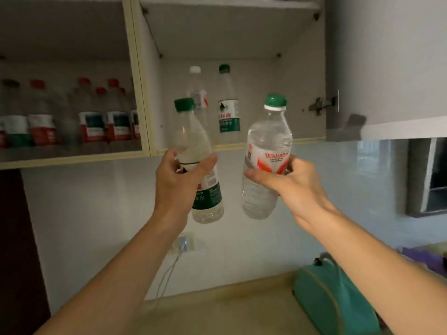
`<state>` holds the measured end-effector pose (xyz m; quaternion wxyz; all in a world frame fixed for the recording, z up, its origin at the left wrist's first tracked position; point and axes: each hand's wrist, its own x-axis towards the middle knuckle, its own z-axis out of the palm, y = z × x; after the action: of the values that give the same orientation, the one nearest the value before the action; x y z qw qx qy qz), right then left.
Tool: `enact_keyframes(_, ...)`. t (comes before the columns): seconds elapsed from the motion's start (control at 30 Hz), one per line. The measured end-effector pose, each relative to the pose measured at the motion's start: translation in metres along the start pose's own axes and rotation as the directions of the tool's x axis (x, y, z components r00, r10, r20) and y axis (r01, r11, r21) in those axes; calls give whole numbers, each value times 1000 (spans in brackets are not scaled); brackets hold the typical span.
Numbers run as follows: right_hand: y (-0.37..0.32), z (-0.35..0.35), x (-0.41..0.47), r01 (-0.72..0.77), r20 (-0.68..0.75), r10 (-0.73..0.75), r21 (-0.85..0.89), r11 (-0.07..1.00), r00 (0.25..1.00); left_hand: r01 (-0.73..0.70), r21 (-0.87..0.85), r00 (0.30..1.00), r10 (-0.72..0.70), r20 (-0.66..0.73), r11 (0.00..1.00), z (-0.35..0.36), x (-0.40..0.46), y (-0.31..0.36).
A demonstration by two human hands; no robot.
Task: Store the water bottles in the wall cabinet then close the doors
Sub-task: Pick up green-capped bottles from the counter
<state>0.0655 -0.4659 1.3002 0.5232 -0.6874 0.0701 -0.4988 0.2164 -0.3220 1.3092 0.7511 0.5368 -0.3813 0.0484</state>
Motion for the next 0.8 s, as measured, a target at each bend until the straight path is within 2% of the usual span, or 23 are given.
enact_keyframes(0.13,-51,-9,37,126,-28,-126,30,992,992,-70,-44,997,71,32,997,17,33,57)
enact_keyframes(0.27,-80,-18,74,147,-27,-146,44,988,989,-93,-47,995,94,19,995,33,65,93)
enact_keyframes(0.4,-90,-25,110,111,-52,-108,45,993,993,-80,-62,997,78,-21,995,53,93,105)
enact_keyframes(0.57,-89,-31,146,-8,-32,12,118,993,999,-92,100,994,98,-49,991,76,125,95)
enact_keyframes(0.8,-66,-26,187,-82,27,80,84,993,996,-10,226,995,33,-98,974,94,167,61)
